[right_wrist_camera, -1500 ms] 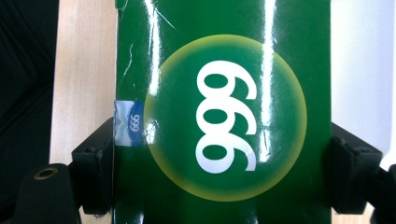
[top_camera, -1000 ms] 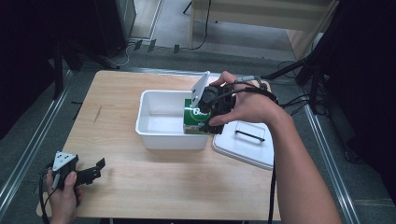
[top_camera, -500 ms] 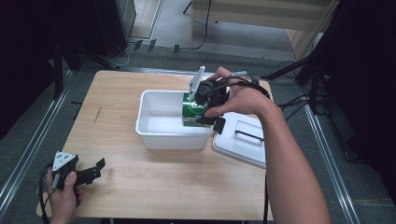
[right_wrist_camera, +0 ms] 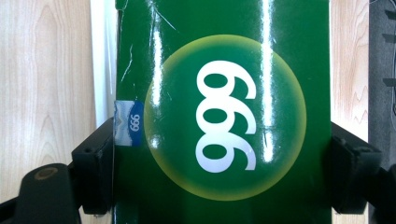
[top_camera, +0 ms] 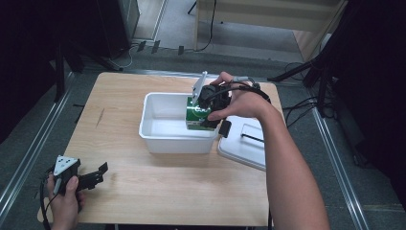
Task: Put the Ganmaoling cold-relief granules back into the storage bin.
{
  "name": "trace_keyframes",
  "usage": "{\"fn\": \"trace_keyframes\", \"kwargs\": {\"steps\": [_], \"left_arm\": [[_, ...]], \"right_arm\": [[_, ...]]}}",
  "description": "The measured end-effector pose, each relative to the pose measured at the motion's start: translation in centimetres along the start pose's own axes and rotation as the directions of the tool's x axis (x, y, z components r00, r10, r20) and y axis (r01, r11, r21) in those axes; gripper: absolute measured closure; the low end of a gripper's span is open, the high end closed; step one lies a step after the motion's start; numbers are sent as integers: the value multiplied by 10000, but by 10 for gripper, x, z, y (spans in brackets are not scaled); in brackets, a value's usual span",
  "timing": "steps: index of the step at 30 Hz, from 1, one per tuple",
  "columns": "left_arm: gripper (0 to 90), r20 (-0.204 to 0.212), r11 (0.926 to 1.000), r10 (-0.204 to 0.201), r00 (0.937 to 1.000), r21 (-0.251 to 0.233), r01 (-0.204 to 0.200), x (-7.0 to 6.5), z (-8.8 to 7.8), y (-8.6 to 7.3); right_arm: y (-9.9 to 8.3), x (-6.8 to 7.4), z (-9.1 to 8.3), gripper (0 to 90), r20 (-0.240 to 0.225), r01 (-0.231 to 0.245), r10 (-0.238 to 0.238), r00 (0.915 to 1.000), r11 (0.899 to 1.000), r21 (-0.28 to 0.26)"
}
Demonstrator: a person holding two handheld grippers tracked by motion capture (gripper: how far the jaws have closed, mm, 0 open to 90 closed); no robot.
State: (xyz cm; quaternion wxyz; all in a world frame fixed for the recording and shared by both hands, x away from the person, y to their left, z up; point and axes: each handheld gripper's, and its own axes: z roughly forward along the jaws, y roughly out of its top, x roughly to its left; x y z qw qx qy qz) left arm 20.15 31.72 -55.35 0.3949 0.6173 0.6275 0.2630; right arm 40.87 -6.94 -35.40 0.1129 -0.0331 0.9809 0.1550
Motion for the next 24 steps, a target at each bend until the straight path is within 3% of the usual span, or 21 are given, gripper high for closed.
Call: {"fn": "trace_keyframes", "kwargs": {"steps": [12, 17, 24], "left_arm": [[0, 23, 10000, -25, 10000, -3, 25, 0, 0, 0], [0, 54, 10000, -40, 10000, -9, 40, 1, 0, 0], [0, 43, 10000, -24, 10000, 11, 24, 1, -1, 0]], "right_arm": [[-2, -7, 19, 160, -226, -300, 301, 9993, 9995, 76], [1, -8, 32, 159, -323, -118, 118, 9994, 9999, -4], [-1, -10, 42, 159, -438, -244, 243, 9987, 9997, -31]]}}
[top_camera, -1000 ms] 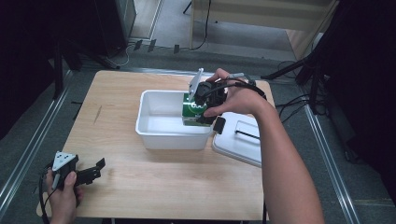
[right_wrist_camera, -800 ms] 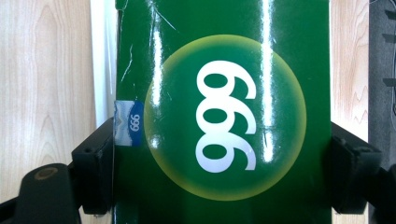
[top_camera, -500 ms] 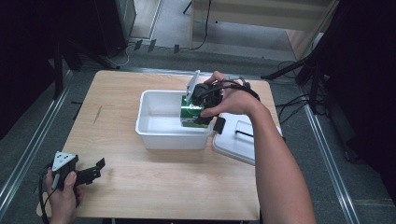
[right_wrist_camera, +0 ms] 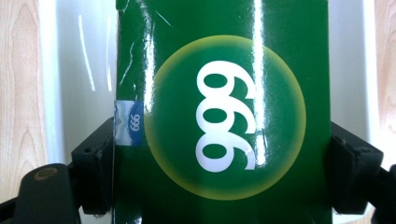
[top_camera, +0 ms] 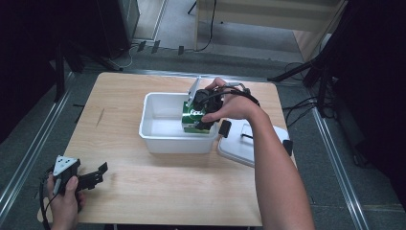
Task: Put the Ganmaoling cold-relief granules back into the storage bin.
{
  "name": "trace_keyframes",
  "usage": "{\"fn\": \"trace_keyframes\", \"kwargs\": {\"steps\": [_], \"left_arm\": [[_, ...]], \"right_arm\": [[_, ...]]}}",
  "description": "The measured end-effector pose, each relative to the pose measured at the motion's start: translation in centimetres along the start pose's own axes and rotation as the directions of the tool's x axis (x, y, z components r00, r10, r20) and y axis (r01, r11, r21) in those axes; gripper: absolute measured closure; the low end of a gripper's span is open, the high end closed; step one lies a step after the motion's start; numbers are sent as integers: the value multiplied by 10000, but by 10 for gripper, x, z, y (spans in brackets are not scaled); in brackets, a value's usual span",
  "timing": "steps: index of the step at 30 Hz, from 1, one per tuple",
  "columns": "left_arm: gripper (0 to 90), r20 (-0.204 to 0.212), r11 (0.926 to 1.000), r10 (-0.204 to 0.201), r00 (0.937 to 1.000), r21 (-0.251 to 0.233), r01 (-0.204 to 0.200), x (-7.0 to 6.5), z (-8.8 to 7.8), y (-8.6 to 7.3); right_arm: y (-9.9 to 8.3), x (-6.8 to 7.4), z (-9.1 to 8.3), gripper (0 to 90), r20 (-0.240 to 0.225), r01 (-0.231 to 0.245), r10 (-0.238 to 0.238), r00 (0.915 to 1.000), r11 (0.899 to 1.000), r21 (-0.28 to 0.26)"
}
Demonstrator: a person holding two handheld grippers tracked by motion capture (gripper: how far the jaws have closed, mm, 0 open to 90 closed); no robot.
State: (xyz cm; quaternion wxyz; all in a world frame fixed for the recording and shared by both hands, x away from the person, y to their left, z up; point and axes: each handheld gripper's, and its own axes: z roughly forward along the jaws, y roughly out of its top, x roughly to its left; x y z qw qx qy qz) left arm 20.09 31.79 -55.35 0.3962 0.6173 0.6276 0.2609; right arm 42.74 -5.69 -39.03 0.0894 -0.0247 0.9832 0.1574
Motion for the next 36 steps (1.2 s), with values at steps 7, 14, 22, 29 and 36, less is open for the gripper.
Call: {"fn": "trace_keyframes", "kwargs": {"steps": [7, 14, 22, 29, 36], "left_arm": [[0, -1, 10000, 9, 10000, 2, -9, 0, 0, 0], [0, -24, 10000, 1, 10000, -5, -1, 0, 0, 0], [0, -29, 10000, 1, 10000, -10, -1, 0, 0, 0], [0, -28, 10000, -16, 10000, -17, 15, 0, 0, 0], [0, -44, 10000, -39, 10000, -44, 39, 0, 0, 0]], "right_arm": [[-9, -2, 10, 158, -213, -170, 171, 9996, 9999, 31], [-13, -2, 17, 157, -365, -253, 255, 9990, 9997, 60], [-12, -1, 28, 156, -471, -331, 345, 9983, 9990, 298], [-12, -4, 39, 156, -645, -382, 416, 9971, 9979, 525], [-12, -7, 48, 154, -798, -378, 435, 9959, 9967, 718]]}}
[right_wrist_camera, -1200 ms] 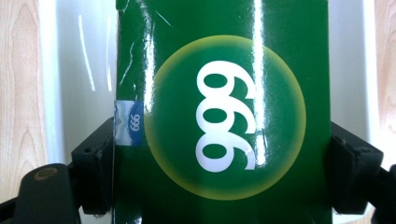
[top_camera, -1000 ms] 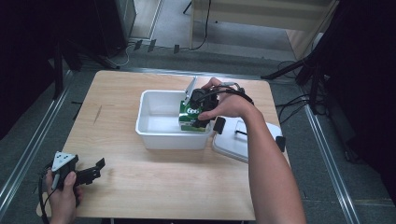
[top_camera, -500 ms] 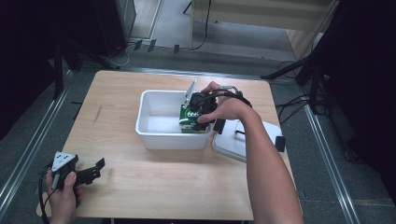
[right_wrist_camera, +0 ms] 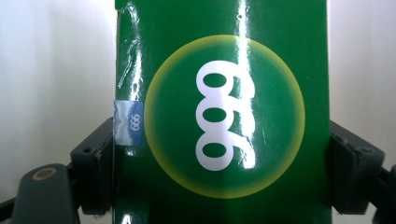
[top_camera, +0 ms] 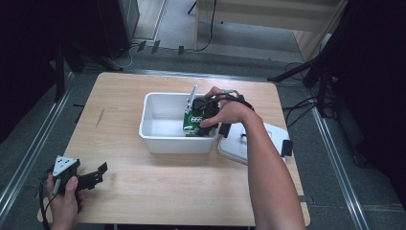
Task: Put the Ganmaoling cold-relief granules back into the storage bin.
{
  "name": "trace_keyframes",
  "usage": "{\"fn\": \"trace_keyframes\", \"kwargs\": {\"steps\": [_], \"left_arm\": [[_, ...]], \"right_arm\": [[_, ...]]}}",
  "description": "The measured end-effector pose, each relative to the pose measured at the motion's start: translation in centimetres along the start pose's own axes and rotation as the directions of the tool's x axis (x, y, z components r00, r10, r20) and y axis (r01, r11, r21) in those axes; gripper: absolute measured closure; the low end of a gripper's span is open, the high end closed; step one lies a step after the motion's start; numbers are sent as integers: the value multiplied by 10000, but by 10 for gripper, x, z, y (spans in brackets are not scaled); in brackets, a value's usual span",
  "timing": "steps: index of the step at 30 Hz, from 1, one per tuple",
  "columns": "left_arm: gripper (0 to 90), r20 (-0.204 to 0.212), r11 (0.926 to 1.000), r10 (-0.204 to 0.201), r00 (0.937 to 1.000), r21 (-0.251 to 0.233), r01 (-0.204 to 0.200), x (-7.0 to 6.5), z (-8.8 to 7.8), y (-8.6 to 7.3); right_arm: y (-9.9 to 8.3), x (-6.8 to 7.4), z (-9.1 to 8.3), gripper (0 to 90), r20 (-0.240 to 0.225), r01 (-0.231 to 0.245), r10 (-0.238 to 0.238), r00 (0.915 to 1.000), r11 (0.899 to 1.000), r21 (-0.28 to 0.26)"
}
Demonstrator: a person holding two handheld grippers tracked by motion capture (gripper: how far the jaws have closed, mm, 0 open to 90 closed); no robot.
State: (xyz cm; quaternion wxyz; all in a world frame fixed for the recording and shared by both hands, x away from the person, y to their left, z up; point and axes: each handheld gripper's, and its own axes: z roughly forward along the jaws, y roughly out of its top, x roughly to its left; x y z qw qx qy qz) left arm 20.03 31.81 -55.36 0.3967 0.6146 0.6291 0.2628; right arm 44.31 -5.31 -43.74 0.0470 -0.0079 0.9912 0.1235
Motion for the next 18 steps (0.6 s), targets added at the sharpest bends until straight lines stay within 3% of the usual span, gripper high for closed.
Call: {"fn": "trace_keyframes", "kwargs": {"steps": [6, 18], "left_arm": [[0, 5, 10000, -4, 10000, 11, 4, 0, 0, 0], [0, 1, 10000, -16, 10000, 9, 16, 0, 0, 0]], "right_arm": [[-1, -2, 0, 153, -104, -204, 204, 9997, 9998, -26], [0, -2, 2, 147, -265, -421, 434, 9987, 9980, 471]]}}
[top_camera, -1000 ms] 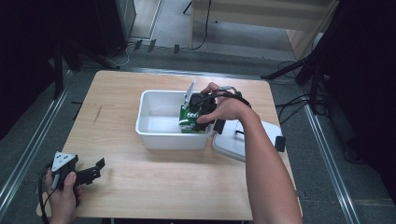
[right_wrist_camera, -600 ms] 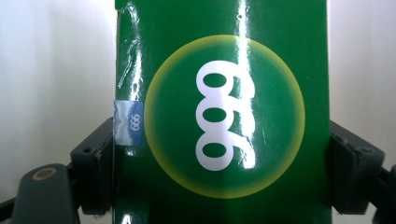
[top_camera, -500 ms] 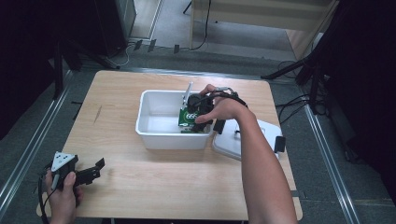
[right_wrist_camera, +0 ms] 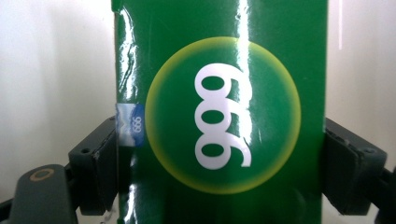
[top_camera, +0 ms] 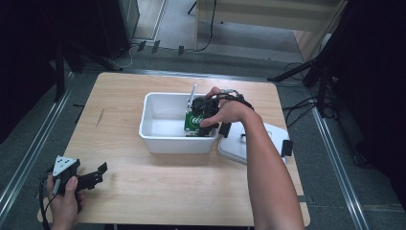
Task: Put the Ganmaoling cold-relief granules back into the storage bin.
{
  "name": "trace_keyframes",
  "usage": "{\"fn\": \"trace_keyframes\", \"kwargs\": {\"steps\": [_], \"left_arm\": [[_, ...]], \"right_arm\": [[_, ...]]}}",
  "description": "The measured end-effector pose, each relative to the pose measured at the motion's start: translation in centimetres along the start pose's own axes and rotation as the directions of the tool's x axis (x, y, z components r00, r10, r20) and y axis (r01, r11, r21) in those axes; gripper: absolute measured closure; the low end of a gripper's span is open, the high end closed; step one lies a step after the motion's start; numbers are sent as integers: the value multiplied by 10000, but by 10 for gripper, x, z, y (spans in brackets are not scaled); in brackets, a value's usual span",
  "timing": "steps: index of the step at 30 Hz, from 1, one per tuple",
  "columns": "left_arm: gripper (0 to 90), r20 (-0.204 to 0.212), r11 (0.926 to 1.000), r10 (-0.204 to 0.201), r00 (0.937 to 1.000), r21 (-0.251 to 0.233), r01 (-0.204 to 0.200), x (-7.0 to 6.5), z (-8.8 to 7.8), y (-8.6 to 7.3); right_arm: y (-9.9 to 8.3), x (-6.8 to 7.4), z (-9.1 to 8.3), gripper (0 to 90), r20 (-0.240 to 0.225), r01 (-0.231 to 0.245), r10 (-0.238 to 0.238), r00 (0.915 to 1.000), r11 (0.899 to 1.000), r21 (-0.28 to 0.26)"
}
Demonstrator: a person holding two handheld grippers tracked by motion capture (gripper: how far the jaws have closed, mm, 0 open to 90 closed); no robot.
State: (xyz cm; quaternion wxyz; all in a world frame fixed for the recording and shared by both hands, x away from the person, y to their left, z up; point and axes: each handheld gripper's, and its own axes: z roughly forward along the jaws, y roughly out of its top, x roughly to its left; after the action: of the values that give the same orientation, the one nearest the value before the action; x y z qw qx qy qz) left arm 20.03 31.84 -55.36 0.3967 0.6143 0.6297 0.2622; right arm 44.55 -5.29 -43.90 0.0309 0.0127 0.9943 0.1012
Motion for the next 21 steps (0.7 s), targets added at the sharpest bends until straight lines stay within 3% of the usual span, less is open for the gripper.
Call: {"fn": "trace_keyframes", "kwargs": {"steps": [8, 10, 11, 21], "left_arm": [[0, 7, 10000, 11, 10000, 6, -11, 0, 0, 0], [0, 2, 10000, 9, 10000, 2, -9, 0, 0, 0], [0, 3, 10000, 6, 10000, 4, -6, 0, 0, 0], [0, -25, 10000, 47, 10000, 12, -47, -1, 0, 0]], "right_arm": [[0, 0, -3, 168, 118, 64, -63, 9999, 9999, -135], [0, 2, -6, 168, 142, -114, 114, 9998, 9999, -27], [0, 1, -7, 168, 174, 54, -52, 9998, 9999, -136], [-6, 8, -44, 126, 646, -544, 590, 9962, 9960, -708]]}}
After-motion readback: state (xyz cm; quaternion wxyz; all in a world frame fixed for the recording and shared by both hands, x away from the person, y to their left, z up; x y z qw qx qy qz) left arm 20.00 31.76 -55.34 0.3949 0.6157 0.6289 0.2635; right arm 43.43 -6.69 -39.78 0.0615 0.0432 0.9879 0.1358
